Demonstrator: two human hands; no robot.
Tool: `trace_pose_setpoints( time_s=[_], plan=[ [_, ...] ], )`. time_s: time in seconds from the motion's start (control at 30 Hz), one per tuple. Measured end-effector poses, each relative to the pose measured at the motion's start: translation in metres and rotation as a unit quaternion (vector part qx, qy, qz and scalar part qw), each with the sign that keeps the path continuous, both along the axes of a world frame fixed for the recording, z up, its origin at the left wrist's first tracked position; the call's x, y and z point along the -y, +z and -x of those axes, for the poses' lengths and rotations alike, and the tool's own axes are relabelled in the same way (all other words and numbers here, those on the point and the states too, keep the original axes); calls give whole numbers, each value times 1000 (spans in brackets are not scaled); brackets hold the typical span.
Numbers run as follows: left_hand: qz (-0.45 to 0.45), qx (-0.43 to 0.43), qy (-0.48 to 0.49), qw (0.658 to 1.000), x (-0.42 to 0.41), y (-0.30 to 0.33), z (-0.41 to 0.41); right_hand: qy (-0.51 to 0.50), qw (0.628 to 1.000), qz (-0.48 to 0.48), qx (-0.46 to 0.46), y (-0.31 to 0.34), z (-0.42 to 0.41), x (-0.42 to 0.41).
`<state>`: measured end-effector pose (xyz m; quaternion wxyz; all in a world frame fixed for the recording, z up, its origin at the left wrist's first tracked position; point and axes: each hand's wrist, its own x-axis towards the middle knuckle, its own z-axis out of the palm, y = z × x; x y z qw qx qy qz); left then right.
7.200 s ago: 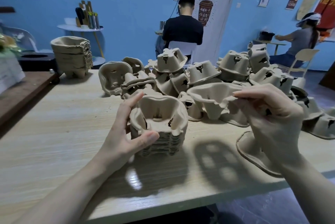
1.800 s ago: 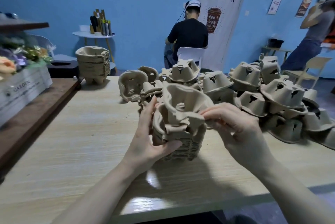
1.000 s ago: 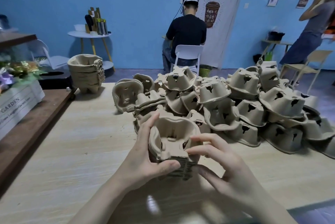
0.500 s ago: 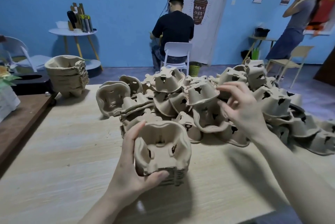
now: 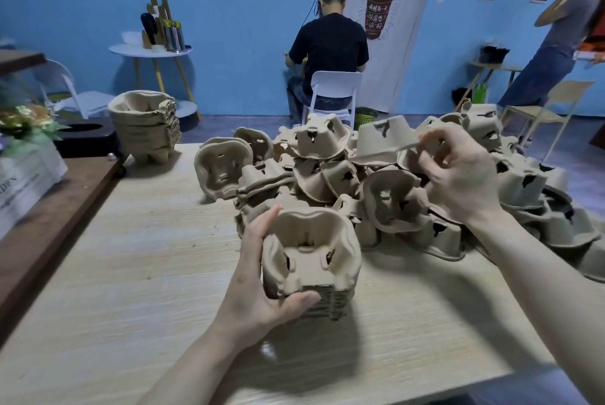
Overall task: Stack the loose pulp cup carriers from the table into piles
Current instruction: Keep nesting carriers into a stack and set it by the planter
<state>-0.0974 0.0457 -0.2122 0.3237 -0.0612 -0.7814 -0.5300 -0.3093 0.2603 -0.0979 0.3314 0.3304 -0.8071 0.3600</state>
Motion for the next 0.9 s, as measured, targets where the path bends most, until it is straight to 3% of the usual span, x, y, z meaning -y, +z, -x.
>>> trace_pose_setpoints(
  time_s=[0.17, 0.3, 0.47, 0.6, 0.77, 0.9],
  plan=[
    [2, -5, 9, 1000, 1, 0, -1, 135, 970, 134, 153, 22, -34, 8],
    [8, -12, 15, 1000, 0, 2, -2, 227, 900, 219, 302, 25, -56, 15],
    [-11, -5, 23, 1000, 0, 3, -5, 254, 812, 237, 469, 15, -75, 25],
    [-22, 0, 34, 999, -1, 1, -4, 301, 753, 222, 542, 4, -86, 25],
    [-36, 2, 33, 999, -2, 1, -4, 320, 745, 118, 573, -12, -93, 29],
    [-31, 6, 30, 999, -1, 0, -4, 302, 769, 125, 549, -21, -95, 34]
  ],
)
